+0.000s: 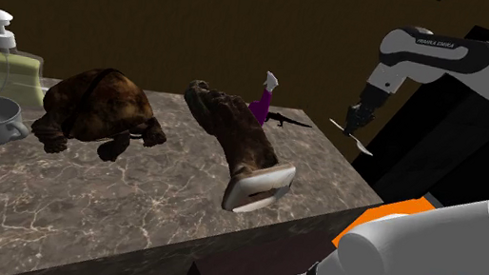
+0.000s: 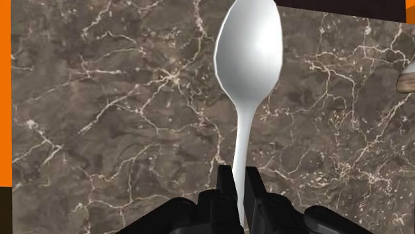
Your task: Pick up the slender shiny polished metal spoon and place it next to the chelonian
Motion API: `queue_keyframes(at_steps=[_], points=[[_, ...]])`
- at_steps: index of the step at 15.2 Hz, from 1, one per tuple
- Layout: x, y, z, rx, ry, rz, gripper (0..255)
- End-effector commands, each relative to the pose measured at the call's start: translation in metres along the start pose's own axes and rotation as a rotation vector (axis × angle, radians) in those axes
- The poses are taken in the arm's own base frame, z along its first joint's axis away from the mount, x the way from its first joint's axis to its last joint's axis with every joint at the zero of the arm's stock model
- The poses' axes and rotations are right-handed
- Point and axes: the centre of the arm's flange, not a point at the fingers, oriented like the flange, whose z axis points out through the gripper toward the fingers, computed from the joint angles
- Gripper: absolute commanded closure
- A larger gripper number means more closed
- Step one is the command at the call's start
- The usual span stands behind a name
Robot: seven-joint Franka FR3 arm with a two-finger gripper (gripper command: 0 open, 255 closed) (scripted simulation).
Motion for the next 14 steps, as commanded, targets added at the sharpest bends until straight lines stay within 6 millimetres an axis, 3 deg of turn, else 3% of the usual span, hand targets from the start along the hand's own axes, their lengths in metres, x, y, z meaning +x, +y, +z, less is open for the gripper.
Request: queue_keyframes(at_steps=[1,14], points=[[-0.001,-0.001,-0.011,0.0,0.0,0.0,255],[-0.011,-0.012,-0.078,0.0,0.0,0.0,255]])
